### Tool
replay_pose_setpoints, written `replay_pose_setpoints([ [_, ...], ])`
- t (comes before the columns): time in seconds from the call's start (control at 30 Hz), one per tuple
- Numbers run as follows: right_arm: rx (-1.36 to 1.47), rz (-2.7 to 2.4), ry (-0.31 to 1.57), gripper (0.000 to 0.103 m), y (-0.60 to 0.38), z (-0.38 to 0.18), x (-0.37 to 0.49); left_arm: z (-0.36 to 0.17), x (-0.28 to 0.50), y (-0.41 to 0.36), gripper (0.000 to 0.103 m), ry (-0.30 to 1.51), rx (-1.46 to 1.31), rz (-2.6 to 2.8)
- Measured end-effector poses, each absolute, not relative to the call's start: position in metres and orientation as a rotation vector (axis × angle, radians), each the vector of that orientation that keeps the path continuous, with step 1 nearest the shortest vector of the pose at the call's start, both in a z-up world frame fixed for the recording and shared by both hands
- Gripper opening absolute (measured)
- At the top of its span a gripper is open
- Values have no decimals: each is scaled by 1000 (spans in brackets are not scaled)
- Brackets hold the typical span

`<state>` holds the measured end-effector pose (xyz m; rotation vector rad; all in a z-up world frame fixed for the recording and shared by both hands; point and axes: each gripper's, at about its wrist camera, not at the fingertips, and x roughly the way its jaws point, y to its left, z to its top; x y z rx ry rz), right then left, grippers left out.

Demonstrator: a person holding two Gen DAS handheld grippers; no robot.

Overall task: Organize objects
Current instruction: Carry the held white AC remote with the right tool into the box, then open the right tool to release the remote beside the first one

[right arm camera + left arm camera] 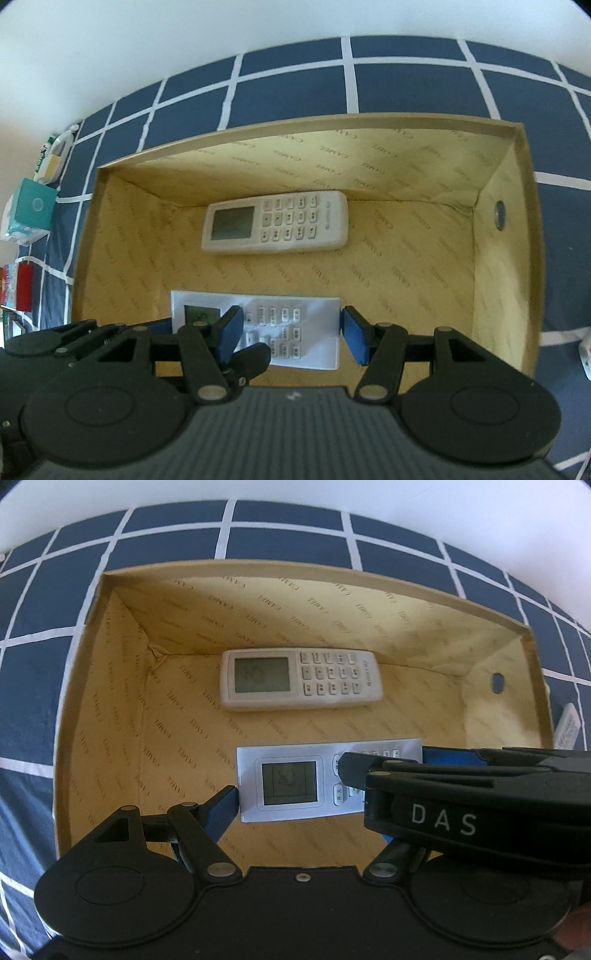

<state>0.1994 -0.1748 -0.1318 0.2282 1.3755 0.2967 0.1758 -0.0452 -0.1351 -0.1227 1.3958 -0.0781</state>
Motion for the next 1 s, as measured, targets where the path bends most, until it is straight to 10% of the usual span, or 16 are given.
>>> replay_pose_setpoints([
  [1.0, 237, 251, 1421, 60, -167, -171, 239, -169, 214, -30, 75, 1436, -137, -122],
])
